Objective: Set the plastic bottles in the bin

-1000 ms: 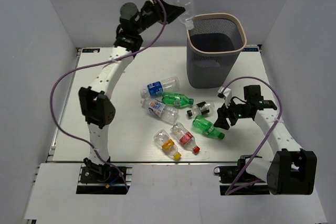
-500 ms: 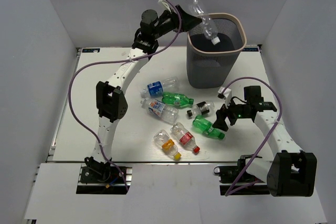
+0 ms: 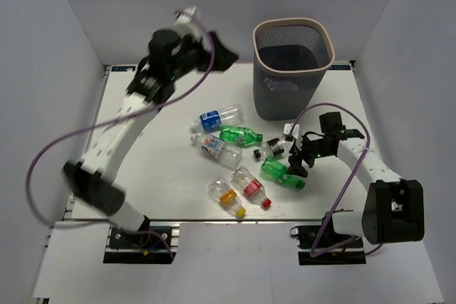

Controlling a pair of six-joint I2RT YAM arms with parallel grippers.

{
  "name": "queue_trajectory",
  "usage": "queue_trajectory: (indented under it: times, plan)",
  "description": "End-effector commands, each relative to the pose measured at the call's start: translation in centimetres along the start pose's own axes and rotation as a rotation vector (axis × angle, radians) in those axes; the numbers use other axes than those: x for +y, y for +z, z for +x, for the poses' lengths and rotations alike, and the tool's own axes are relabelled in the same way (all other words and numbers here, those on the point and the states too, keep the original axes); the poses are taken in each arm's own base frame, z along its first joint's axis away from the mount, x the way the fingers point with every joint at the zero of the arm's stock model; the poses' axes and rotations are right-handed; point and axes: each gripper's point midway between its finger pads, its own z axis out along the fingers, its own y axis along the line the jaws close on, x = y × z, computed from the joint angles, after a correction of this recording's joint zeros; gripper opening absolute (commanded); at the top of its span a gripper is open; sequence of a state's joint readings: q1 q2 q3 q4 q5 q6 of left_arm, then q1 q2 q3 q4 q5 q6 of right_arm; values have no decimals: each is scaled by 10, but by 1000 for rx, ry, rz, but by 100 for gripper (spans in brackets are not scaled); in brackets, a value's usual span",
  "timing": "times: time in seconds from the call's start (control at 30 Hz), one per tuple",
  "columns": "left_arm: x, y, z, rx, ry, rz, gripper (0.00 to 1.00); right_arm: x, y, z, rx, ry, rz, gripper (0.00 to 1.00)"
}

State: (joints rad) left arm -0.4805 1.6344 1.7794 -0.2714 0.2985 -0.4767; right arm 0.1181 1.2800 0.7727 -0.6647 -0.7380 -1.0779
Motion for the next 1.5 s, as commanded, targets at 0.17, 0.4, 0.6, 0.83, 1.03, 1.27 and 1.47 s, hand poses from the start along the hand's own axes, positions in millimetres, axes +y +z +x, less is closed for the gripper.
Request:
queue_trajectory:
  times: [0.17,0.4,0.6,0.83,1.03,1.27,1.47]
  plan:
    - [70,-153,156,283,-136,-414,100,14,18,-3,60,61,-46,87]
    - [91,-182,212,262,-367,-530,100,13,40,16,150,124,-17,86]
    - [111,-166,219,236,-471,-646,100,8,51,33,208,143,45,82]
    - [129,-124,244,270,-616,-713,100,25,45,27,183,118,-8,35]
    - [131,-111,260,370,-638,-808,100,55,-5,-45,23,-69,-115,10]
    - [125,-90,272,399,-667,-829,100,21,-90,-240,-381,-240,11,7]
    - [127,-101,293,466,-657,-887,100,-32,-166,-373,-728,-313,302,7]
